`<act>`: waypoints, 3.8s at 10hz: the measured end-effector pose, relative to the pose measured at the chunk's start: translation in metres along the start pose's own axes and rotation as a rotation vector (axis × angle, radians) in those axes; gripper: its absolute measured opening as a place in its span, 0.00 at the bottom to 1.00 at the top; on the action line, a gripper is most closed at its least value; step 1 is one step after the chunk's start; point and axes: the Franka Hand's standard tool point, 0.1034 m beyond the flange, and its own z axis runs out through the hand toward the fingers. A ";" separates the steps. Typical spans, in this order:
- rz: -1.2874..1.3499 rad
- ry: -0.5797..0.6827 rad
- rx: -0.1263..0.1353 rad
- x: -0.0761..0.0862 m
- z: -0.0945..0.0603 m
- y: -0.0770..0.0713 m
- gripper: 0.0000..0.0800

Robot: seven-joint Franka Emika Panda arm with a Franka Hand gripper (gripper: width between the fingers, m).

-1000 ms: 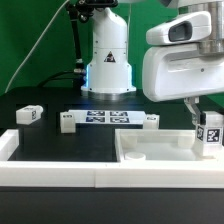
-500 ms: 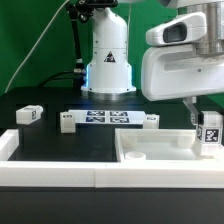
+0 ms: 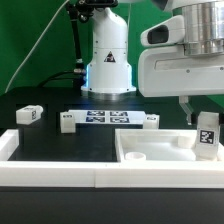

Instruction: Assemble one leg

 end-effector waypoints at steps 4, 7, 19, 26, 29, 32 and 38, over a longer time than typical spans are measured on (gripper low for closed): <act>0.401 0.025 -0.002 -0.001 0.000 0.003 0.37; 0.528 0.015 0.002 -0.001 0.000 0.004 0.37; -0.668 0.000 -0.069 -0.009 0.007 -0.008 0.81; -0.952 -0.028 -0.077 -0.003 0.008 0.002 0.78; -0.929 -0.028 -0.077 -0.003 0.008 0.002 0.36; -0.734 -0.033 -0.056 -0.004 0.009 0.004 0.36; 0.018 0.004 -0.020 -0.004 0.011 0.005 0.36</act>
Offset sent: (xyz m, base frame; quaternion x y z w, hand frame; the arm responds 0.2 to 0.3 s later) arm 0.0003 0.0027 -0.0072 -0.0099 0.0007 0.2687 0.9632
